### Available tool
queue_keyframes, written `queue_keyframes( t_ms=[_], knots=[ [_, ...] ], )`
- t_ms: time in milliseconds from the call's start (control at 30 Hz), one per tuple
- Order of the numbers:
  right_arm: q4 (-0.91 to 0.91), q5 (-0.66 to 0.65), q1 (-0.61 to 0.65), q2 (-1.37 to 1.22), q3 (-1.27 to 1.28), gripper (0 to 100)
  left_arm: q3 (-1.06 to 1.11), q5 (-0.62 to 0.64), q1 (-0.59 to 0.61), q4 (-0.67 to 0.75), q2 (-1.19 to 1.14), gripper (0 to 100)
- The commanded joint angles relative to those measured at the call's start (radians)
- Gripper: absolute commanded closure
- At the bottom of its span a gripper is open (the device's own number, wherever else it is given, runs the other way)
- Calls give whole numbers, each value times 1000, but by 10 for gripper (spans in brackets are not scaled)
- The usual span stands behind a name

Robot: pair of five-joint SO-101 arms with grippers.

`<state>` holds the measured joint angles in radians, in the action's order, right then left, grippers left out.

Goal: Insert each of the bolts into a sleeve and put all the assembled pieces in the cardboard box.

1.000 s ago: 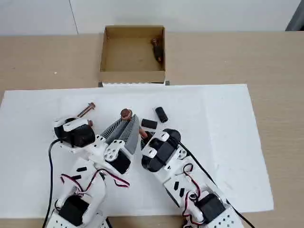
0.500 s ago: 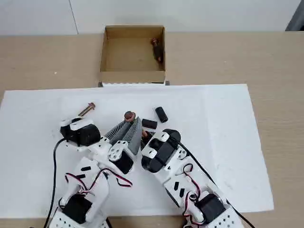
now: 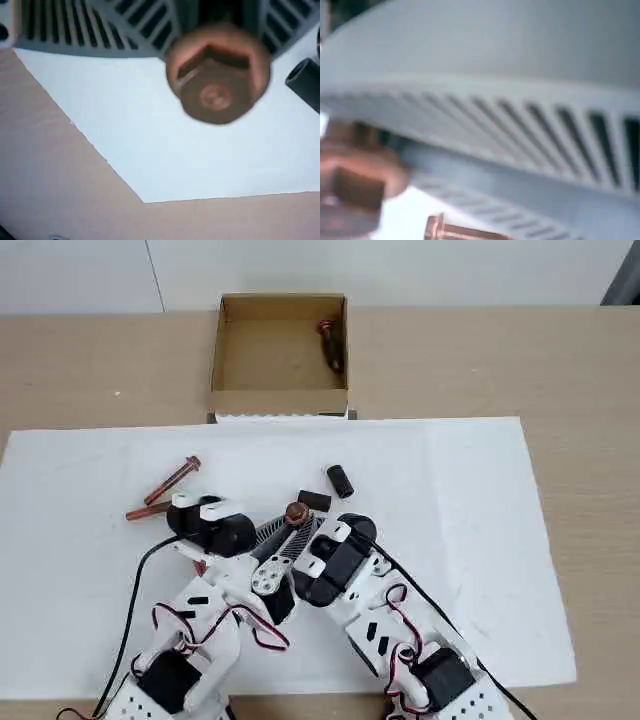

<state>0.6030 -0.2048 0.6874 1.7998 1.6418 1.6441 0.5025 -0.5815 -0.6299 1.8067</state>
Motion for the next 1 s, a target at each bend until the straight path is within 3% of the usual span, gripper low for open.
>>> queue_keyframes(
  t_ms=[0,200,467,700,800,900,967],
  knots=[
    [-31,-5,12,13,-64,995,-4,-8,3,-23,9,985],
    [-31,-8,12,13,-64,995,-7,-58,60,-23,9,870],
    [-31,-8,12,13,-58,995,-68,-74,72,-21,9,861],
    [-28,-8,4,13,-57,995,-170,-77,103,-21,8,863],
    [-30,-2,-18,13,-58,995,-206,-121,167,-21,8,889],
    [-21,-2,-67,8,-55,995,-208,-212,255,-20,9,998],
    [7,-2,-108,12,-44,995,-196,-235,313,-21,9,984]
  ],
)
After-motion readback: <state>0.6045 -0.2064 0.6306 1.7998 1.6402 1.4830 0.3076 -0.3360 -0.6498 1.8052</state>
